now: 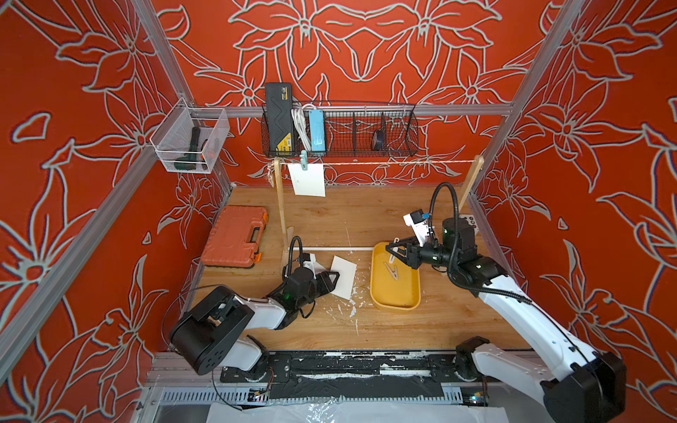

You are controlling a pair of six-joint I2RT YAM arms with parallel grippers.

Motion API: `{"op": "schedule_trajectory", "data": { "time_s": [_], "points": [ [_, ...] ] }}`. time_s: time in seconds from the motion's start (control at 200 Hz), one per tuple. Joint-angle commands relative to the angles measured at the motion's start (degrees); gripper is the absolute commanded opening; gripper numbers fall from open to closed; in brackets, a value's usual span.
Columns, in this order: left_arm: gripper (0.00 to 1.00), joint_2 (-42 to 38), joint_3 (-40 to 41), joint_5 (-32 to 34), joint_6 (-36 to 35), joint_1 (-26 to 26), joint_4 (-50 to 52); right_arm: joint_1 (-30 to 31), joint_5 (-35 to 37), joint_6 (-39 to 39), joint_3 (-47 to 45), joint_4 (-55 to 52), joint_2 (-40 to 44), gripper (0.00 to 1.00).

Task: Remove the postcards from the strings
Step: Place the postcard at the center of the board, then place the clamp in the storage box.

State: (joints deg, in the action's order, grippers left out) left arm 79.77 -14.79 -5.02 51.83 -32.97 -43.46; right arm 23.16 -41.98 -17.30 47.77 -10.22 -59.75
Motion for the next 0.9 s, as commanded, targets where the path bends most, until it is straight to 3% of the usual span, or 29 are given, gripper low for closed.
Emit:
{"op": "schedule_trajectory", "data": {
  "time_s": [0.0,0.13,0.45,0.891],
  "points": [
    [0.57,-4.0,-0.5,3.3,-0.7,-0.1,4.7,-0.1,0.5,-0.3,-0.7,1.6,0.7,0.25],
    [0.62,-8.4,0.0,5.5,-1.4,-0.1,9.3,0.0,0.8,-0.1,-1.1,1.4,0.9,0.25],
    [0.62,-20.4,1.0,8.1,-6.7,-0.1,20.1,0.0,3.1,-0.4,-3.6,1.1,0.5,0.25],
    [0.64,-35.8,3.0,8.8,-10.6,-0.1,26.3,0.6,11.5,-5.8,-11.9,4.4,-3.8,0.26]
  ]
}}
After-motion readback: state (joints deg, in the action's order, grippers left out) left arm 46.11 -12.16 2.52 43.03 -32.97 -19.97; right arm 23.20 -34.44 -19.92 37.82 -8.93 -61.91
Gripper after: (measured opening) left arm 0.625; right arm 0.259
